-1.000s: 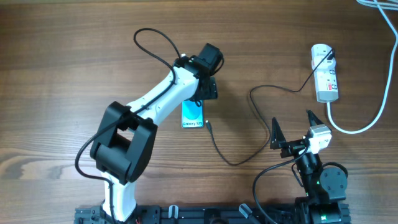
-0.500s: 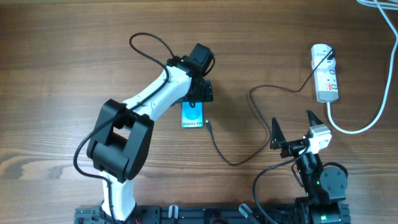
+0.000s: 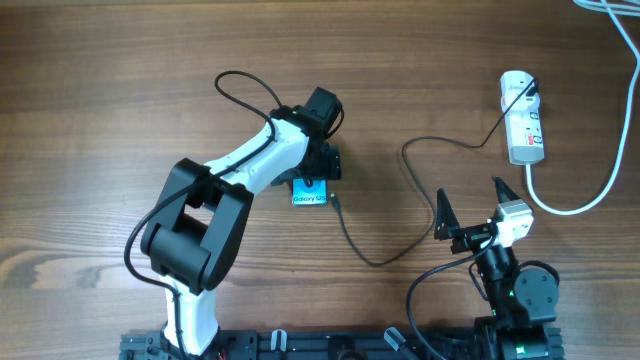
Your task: Plug charger to phone and switch on socket
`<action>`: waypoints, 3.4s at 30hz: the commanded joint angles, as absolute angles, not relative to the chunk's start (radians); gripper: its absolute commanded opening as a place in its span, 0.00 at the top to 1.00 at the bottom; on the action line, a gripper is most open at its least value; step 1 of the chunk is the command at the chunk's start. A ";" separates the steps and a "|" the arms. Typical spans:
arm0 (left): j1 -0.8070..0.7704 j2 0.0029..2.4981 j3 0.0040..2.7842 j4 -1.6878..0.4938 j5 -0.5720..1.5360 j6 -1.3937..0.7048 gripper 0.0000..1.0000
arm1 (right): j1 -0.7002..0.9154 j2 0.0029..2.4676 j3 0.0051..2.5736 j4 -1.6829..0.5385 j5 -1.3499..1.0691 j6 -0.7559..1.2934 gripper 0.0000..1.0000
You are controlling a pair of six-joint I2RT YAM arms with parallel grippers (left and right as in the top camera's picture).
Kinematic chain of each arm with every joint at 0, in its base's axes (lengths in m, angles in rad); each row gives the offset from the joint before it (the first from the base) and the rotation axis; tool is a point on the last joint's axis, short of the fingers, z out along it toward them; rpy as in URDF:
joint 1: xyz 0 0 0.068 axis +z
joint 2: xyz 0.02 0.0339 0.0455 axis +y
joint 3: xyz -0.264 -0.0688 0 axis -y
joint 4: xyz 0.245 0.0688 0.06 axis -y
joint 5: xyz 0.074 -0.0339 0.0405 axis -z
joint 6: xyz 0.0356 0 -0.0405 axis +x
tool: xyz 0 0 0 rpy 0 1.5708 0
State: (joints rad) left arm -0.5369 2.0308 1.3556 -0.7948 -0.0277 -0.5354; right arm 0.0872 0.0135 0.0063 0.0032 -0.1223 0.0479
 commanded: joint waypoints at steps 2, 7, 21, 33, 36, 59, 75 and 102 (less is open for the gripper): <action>-0.540 2.045 1.340 -0.807 -0.015 -0.527 0.11 | 0.092 0.003 0.005 0.007 -0.104 0.054 0.00; -0.546 2.045 1.340 -0.835 -0.015 -0.528 0.26 | 0.092 0.003 0.005 0.007 -0.104 0.054 0.00; -0.546 2.045 1.339 -0.931 -0.030 -0.532 0.08 | 0.092 0.003 0.005 0.007 -0.104 0.054 0.00; -0.545 2.045 1.339 -0.879 -0.080 -0.527 0.03 | 0.092 0.003 0.005 0.007 -0.104 0.054 0.00; -0.546 2.045 1.339 -0.897 -0.079 -0.527 0.08 | 0.092 0.002 0.005 0.007 -0.104 0.054 0.00; -0.548 2.045 1.339 -0.884 -0.055 -0.479 0.00 | 0.092 0.003 0.005 0.007 -0.104 0.054 0.00; -0.548 2.045 1.339 -0.898 0.010 -0.478 0.02 | 0.092 0.002 0.005 0.007 -0.104 0.054 0.00; -0.545 2.045 1.339 -0.848 -0.022 -0.492 0.11 | 0.092 0.002 0.005 0.006 -0.104 0.054 0.00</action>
State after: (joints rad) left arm -0.5434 2.0308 1.3518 -0.8650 -0.0021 -0.4831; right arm 0.0872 0.0135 0.0063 0.0032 -0.1223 0.0479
